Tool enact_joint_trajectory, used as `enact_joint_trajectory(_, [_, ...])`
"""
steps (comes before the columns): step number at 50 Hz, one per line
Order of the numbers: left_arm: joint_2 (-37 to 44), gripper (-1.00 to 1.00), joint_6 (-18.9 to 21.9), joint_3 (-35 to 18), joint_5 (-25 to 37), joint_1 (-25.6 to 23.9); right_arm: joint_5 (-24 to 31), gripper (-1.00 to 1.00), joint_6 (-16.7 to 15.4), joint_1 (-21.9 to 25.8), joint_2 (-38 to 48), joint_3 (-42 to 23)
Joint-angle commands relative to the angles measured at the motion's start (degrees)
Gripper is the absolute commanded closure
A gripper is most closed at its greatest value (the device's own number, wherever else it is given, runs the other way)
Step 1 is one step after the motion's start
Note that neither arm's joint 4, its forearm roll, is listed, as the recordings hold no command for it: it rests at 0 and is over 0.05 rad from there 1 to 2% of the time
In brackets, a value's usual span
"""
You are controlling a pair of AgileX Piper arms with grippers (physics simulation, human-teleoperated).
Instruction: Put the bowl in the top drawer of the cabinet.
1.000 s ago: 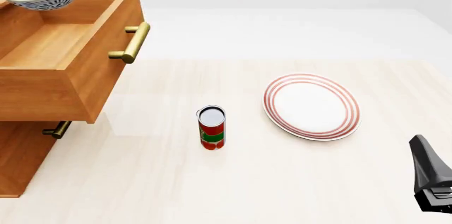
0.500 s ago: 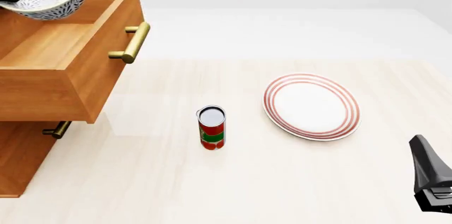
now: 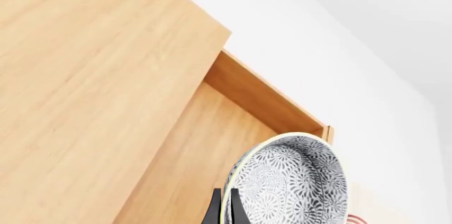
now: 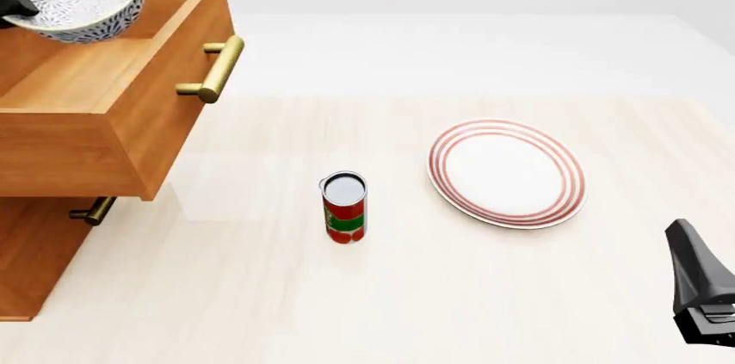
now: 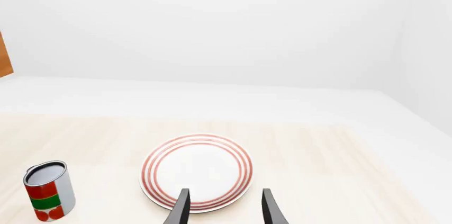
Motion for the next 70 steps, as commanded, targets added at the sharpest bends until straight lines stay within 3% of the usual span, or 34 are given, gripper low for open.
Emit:
enact_joint_trajectory(1, [0.67, 1.00, 0.38, 0.40, -0.93, 0.20, 0.00, -1.00, 0.00, 0.01, 0.00, 0.00])
enact_joint_trajectory(70, [5.41, 1.00, 1.25, 2.37, -4.60, 2.31, 0.00, -1.00, 0.00, 0.00, 0.00, 0.00])
